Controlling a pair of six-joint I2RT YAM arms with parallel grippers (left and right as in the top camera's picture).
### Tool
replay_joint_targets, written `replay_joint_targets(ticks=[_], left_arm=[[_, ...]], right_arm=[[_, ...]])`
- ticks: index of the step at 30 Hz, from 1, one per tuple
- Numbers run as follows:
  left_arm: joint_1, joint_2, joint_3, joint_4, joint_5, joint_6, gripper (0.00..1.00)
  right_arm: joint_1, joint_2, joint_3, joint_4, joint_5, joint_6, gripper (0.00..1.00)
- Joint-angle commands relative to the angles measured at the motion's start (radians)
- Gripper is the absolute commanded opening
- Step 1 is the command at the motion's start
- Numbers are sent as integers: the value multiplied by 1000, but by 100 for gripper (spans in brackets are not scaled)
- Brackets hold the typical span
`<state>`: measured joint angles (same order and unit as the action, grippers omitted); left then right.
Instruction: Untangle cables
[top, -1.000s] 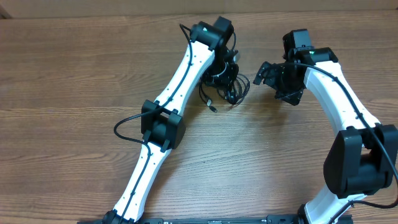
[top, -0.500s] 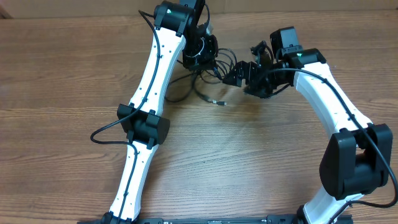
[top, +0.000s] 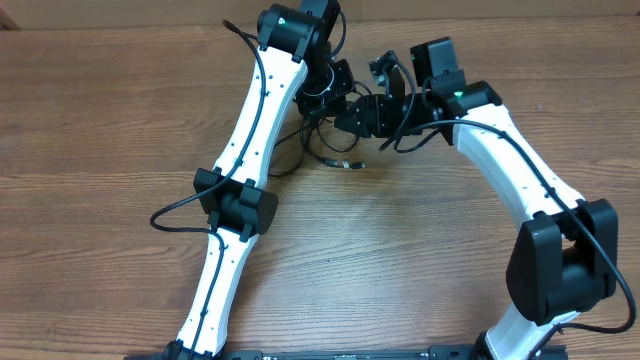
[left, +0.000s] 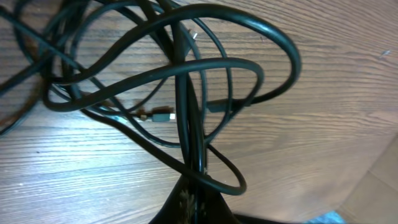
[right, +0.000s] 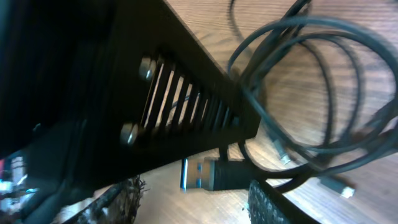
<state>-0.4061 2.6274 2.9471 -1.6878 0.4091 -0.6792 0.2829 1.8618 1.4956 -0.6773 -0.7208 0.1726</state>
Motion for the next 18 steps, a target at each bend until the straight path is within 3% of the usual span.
replay_joint_targets(ticks=[1,10,11,14,18], left_arm=[[6,-23,12,-2,117,-33,4],[43,-23,12,-2,184,-34,4],[43,-23,12,-2,184,-32,4],[43,-23,12,-2,184,-32,4],[43,-23,12,-2,188,-31,4]], right_arm=[[20,2,-1,48,147,-25,50],[20,2,-1,80,327,-34,42],[20,2,-1,90,327,-44,34],[20,2,-1,106,327,-43,26],[20,2,-2,105,328,-43,4]])
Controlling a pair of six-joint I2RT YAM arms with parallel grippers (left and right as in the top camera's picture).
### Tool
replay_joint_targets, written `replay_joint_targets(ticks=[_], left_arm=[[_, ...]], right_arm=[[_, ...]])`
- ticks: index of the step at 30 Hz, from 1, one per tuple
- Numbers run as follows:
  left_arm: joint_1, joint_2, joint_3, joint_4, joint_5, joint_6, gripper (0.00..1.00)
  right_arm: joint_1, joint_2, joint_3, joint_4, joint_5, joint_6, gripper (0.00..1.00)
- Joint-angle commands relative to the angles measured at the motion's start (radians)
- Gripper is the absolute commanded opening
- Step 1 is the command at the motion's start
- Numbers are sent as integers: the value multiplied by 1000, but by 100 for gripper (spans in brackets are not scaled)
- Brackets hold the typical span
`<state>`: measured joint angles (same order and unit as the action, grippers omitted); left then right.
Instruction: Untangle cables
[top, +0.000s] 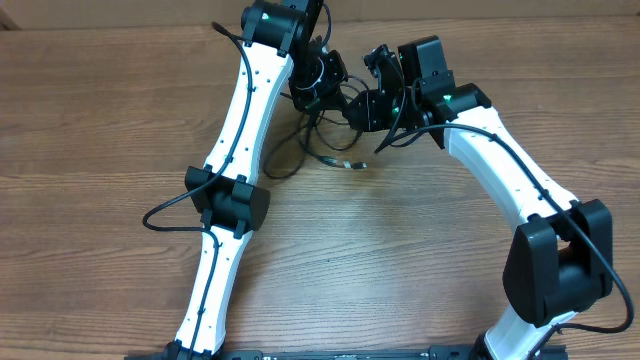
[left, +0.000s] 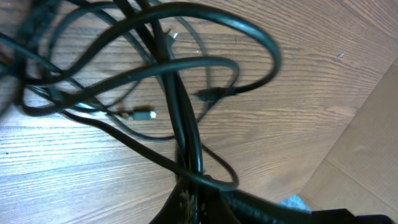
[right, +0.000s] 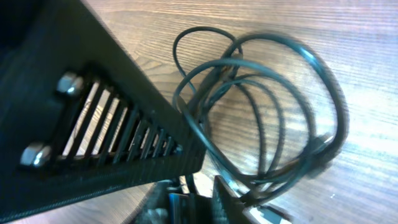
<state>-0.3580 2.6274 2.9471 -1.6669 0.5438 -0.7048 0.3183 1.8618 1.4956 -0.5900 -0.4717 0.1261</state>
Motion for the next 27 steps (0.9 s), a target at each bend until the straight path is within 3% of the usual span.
replay_joint_targets(ticks=[1,6,14,18,27], left_arm=[[-3,-23,12,-23,77,-6,4],[10,-23,12,-23,266,-5,4],[75,-23,12,-23,446,28,4],[90,-23,12,-23,425,48,4],[89,-23,12,-23,130,47,4]], right_arm=[[-16,2,-2,13,79,3,4],[-16,2,-2,9,130,43,4],[-21,2,-2,4,164,110,4],[-21,5,-3,-12,165,114,4],[-21,108,-4,-21,143,191,4]])
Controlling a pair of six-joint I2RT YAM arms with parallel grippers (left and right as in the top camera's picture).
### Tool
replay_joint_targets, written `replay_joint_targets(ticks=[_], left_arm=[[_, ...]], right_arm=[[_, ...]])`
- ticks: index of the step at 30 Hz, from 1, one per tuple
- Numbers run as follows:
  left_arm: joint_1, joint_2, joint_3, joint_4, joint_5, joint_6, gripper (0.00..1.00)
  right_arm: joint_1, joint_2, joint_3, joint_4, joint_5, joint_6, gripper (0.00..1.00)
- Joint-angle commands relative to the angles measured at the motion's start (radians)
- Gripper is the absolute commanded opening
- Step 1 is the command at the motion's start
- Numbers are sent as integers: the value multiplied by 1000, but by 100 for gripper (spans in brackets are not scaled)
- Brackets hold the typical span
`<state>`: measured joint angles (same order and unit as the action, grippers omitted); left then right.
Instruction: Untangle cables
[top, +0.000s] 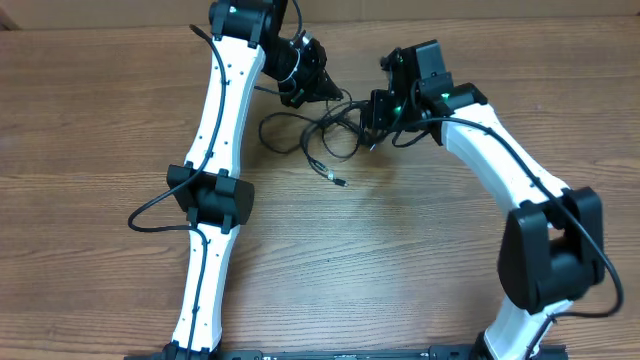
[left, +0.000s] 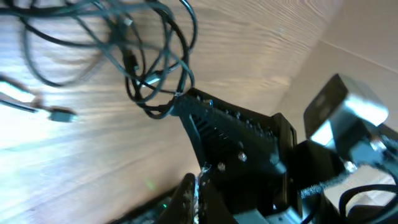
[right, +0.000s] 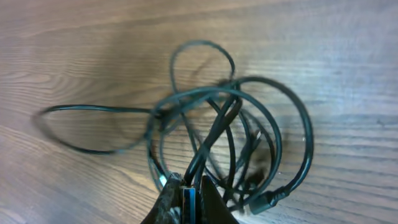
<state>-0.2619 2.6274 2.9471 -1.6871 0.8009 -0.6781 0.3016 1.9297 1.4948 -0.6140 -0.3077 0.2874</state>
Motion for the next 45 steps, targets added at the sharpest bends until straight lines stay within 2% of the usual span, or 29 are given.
replay_joint_targets(ticks=[1,4,9,12,17,20,25,28,45], left_arm=[[-7,-23,12,-3,-157,21,4],[-7,-23,12,-3,-248,21,4],[-8,-23,12,-3,-369,21,6],[-8,-23,12,-3,-367,26,6],[-8,-23,12,-3,-367,28,6],[-8,-23,12,-3,-367,28,7],[-8,-23,12,-3,-367,28,8],[-8,-23,12,-3,-367,43,8],[-14,-23,12,-3,-363,50,8]], right_arm=[[-4,45,-3,3,-26,45,4],[-4,53,-3,-6,-30,85,4],[-4,64,-3,-40,-142,103,4],[-4,86,-3,-71,-21,191,4],[-4,126,-3,-61,-27,204,4],[-4,141,-3,-85,-29,300,4],[-4,141,-3,-101,-91,352,4],[-8,141,-3,-149,-34,425,4],[-10,143,-3,-267,20,446,4]])
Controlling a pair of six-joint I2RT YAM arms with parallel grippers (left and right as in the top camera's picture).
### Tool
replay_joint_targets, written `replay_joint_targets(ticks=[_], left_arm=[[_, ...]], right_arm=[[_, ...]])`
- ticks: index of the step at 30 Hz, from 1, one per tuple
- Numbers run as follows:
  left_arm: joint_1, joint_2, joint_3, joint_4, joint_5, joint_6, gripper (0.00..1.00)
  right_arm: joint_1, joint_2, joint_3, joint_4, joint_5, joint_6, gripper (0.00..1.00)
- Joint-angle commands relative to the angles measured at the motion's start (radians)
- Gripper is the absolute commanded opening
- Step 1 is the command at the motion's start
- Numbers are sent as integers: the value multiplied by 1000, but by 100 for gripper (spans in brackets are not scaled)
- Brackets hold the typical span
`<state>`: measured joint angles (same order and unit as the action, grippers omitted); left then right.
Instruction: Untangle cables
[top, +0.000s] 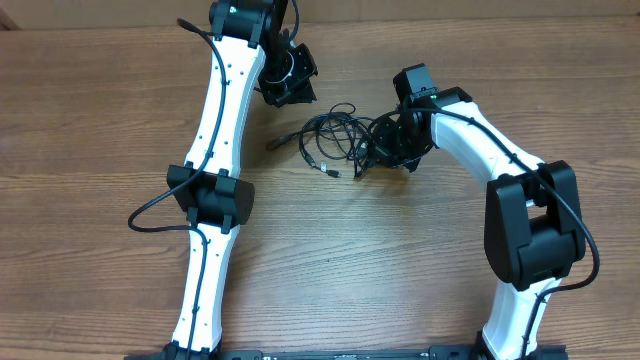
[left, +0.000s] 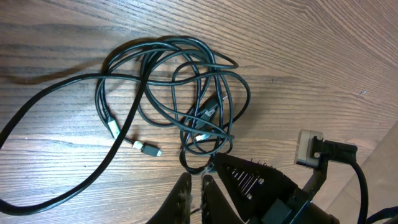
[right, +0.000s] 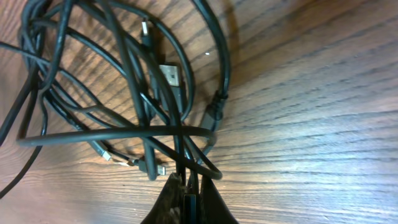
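Note:
A tangle of thin black cables lies on the wooden table, seen from above in the left wrist view. My right gripper is at the tangle's right side, shut on several strands and a plug. The cables' loops spread out in front of it, with a USB plug among them. My left gripper hangs up and to the left of the tangle. Its fingers are shut with nothing between them. A small loose connector lies on the table.
The table runs wide in front of and beside the tangle. Its far edge is close behind the left gripper. One long strand trails away to the left of the bundle.
My right gripper has moved nearer the front with the cables in it, and the tangle now lies flat beside it. The left gripper is slightly farther back and left, clear of the cables.
Both grippers first stood close together over the tangle, the left one shut on strands rising from the table. Then both were farther back with the loops. Later the left was apart from the bundle. Now only the right one holds it.

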<state>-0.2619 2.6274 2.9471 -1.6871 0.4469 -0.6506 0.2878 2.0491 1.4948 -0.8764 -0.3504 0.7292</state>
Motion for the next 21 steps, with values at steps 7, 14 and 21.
replay_joint_targets(ticks=[7,14,21], left_arm=[[-16,-23,12,-3,-9,23,8],[-20,-23,12,-3,-9,23,9],[-20,-23,12,-3,-9,23,10]], right_arm=[[28,39,-3,10,104,18,4],[34,40,-3,64,33,68,4],[34,40,-5,28,22,218,4]])
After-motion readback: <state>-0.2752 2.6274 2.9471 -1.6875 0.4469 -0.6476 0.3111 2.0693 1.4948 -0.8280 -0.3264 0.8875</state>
